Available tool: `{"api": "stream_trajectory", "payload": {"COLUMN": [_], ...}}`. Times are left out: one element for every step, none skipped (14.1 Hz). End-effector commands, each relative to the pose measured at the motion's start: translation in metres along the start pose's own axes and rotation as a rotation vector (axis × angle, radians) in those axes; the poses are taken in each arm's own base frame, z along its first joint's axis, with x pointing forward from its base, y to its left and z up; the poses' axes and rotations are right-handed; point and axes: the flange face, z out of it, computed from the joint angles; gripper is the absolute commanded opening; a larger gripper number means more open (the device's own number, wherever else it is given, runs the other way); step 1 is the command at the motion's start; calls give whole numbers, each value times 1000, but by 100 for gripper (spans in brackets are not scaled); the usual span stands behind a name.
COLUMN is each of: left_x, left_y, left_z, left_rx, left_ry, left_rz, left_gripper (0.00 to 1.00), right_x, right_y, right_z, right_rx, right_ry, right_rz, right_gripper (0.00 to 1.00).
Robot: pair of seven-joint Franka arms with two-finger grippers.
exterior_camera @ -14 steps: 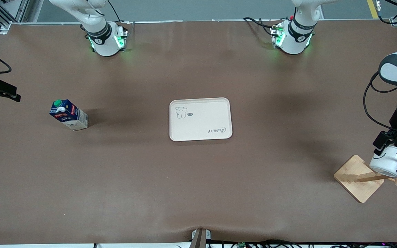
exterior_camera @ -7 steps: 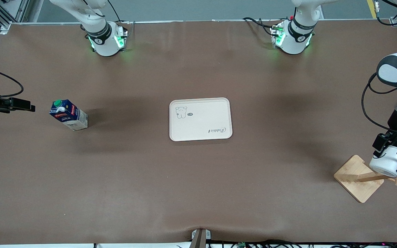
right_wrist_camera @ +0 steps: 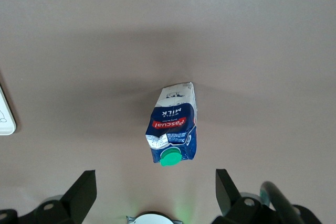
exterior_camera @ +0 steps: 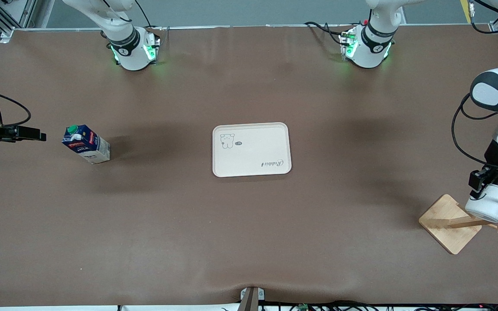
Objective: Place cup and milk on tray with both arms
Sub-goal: 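Lower the left gripper onto the mug rim while the right gripper nears the milk, then grasp the mug rim with the left gripper while the right gripper grasps the milk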
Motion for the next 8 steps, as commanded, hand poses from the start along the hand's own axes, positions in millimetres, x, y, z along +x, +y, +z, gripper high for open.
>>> {"api": "stream_trajectory", "payload": {"left_x": [4,4,4,5,6,6,8,8], "left_y": [7,8,11,14,22,26,27,29], "left_z": [-2,-2,-2,-4,-7,-10,-14,-17], "left_rx": [-19,-20,-23,-27,-36,-41,-42,-44], "left_ry": [21,21,21,25,28,30,34,32], "left_rz": [14,15,19,24,33,38,39,42], "left_gripper": [15,12,9,3,0,0,0,0], "right_x": [3,6,7,9,13,15,16,18], "right_y": [4,6,7,10,10,8,9,15], "right_z": [-2,2,4,12,35,51,63,77], "right_rx": [11,2,8,7,14,16,11,12], "right_ry": [0,-5,-8,-24,-72,-89,-73,-53], "right_rz": [9,5,16,19,32,65,90,95], "right_gripper": [100,100,100,100,100,100,100,100]}}
